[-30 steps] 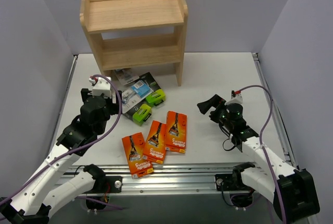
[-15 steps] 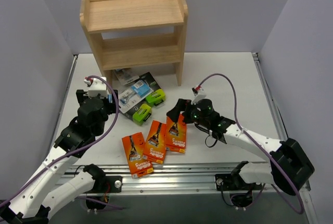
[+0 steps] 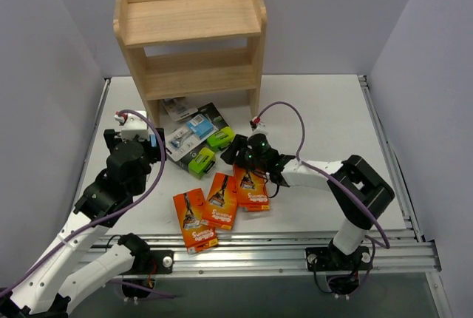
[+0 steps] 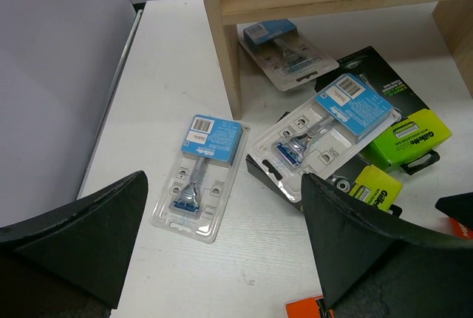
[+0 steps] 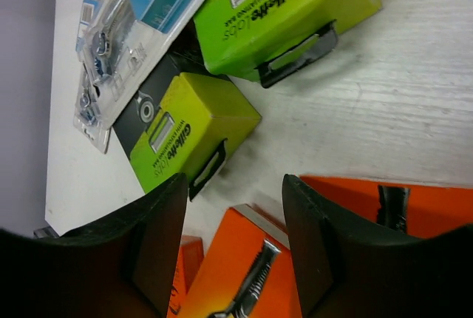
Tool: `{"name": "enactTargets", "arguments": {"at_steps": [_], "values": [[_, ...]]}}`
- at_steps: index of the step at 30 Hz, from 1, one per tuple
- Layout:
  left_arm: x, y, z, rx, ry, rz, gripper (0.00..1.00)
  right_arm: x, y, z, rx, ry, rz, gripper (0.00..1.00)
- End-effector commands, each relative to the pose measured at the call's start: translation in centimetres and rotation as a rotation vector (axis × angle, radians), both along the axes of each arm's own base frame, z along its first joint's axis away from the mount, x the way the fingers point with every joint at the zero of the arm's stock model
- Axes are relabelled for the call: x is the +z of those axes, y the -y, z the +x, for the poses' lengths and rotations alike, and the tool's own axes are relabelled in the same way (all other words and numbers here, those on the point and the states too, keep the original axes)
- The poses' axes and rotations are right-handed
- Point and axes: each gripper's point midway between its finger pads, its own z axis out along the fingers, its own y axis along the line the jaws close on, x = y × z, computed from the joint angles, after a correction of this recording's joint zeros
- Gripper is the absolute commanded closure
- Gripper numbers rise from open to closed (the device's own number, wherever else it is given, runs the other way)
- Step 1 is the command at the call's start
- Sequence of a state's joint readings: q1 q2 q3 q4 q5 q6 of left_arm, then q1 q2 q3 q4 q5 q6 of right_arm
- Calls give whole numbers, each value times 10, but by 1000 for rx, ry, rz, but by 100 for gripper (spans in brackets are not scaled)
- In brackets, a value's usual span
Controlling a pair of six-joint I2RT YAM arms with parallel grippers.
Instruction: Place and organize the shaving razors onto the shelf
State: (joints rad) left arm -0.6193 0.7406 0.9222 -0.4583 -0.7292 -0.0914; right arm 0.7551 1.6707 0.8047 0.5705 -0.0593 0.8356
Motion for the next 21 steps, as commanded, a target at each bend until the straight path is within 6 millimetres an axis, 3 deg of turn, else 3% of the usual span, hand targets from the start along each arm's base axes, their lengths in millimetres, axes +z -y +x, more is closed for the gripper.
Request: {"name": "enactTargets", "arguments": {"at_steps": [1, 11, 21], "values": [[8, 0, 1, 6, 35, -22, 6, 35, -33, 13, 4, 63, 115, 51], [10, 3, -1, -13, 40, -41, 6, 4, -53, 3, 35, -10, 51, 65], [18, 0, -6, -17, 67, -62, 6, -20, -62, -4, 44, -52, 5, 68]]}}
